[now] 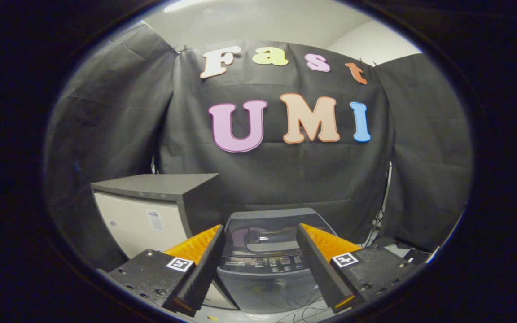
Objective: Put the clothes into the washing machine and then close the washing machine lid.
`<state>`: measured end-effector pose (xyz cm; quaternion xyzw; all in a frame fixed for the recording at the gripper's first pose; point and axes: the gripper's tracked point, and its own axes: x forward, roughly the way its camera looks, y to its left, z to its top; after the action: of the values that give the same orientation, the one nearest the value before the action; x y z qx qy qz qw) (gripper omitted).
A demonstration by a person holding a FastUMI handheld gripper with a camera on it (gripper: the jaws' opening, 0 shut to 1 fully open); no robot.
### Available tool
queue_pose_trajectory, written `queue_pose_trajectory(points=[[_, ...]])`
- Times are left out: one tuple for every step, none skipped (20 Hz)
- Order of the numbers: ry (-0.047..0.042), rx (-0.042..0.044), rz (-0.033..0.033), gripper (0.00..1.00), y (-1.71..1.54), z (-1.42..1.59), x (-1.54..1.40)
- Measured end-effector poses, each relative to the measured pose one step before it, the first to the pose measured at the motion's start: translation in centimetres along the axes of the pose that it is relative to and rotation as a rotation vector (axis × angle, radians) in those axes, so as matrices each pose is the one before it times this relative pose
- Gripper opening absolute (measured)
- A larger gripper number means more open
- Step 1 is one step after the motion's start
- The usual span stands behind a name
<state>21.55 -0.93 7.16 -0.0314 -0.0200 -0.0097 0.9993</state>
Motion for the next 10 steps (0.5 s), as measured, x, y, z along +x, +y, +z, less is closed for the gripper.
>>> queue_pose_trajectory(points=[[-0.01048, -0.00345, 0.0078, 0.97, 0.209, 0.589, -0.544], [-0.01154, -0.0054, 0.0114, 0.97, 0.322, 0.422, -0.599], [-0.01852, 0.00009, 0.00149, 0.96, 0.075, 0.273, -0.931], [-0.02806, 0.01273, 0.01251, 0.97, 0.168, 0.419, -0.734], [-0.01589, 0.0227, 0.00555, 0.97, -0.06, 0.03, -0.733], [-0.01517, 0.02792, -0.01436, 0.97, -0.578, -0.232, -0.655], [-0.01908, 0.02129, -0.01187, 0.96, -0.769, 0.062, -0.676], [0.00081, 0.00952, -0.00939, 0.96, -0.448, -0.233, -0.17], [0.00212, -0.00324, -0.00946, 0.96, -0.525, -0.271, -0.302], [0.00478, -0.01867, -0.00798, 0.97, -0.684, -0.116, -0.358]])
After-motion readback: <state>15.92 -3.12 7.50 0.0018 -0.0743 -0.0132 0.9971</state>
